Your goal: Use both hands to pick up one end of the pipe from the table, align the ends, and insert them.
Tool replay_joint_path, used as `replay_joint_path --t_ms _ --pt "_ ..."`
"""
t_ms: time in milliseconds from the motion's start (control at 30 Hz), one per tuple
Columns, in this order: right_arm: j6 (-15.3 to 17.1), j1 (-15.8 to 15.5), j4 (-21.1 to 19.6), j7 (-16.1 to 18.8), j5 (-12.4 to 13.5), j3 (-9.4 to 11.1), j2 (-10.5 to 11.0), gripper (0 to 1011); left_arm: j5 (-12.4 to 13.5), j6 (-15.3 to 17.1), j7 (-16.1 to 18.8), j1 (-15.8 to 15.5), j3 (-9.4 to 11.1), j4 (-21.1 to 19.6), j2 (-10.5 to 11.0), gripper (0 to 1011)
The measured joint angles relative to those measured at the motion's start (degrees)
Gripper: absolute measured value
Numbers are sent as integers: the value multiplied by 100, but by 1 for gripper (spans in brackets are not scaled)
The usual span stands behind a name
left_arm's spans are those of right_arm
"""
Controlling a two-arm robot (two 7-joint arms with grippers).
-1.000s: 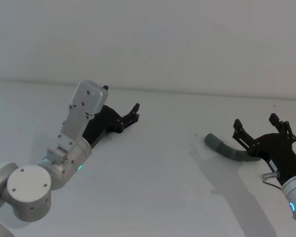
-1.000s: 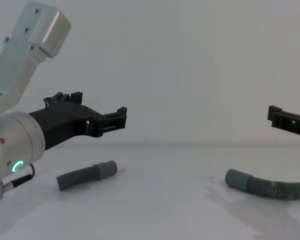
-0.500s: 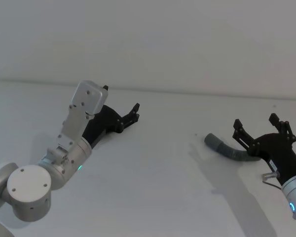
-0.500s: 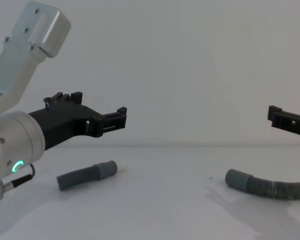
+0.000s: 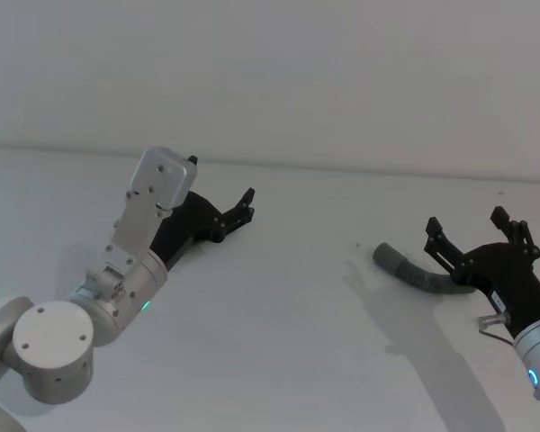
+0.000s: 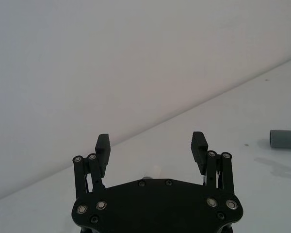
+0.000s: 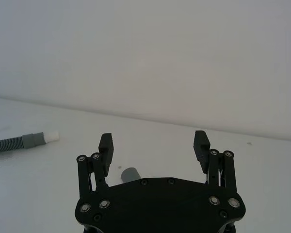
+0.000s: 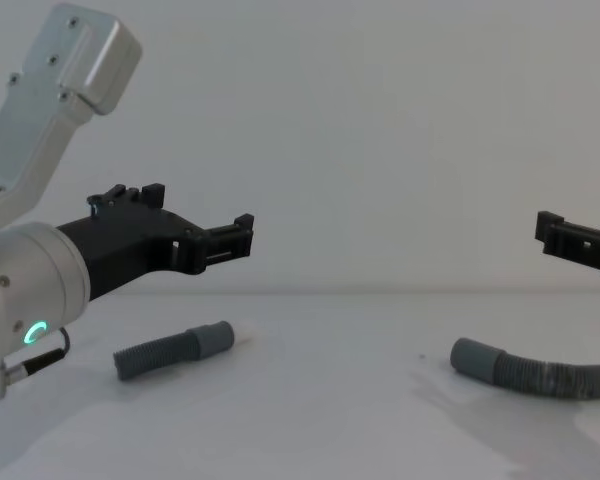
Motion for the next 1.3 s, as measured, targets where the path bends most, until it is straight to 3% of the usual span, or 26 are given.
replay_joint_path --t_ms 267,533,833,1000,1100,1300 --pt "20 17 0 45 -23 -24 24 1002 -14 0 -74 -25 -2 10 6 1001" --pt "125 166 34 316 -177 -157 194 1001 -211 95 -469 -153 -23 75 85 1001" --pt "330 540 146 707 -453 -394 431 1002 -539 560 -978 -354 -135 119 246 1001" --pt "471 742 216 838 -607 -495 490 1002 -619 807 -1045 -402 -204 105 299 1001" --pt "667 1022 310 973 -798 -625 541 1001 -687 1102 -1052 -443 -302 62 353 1001" --pt "905 1374 450 1118 -1042 -799 585 1001 -742 1368 -1067 -490 -405 41 414 1001"
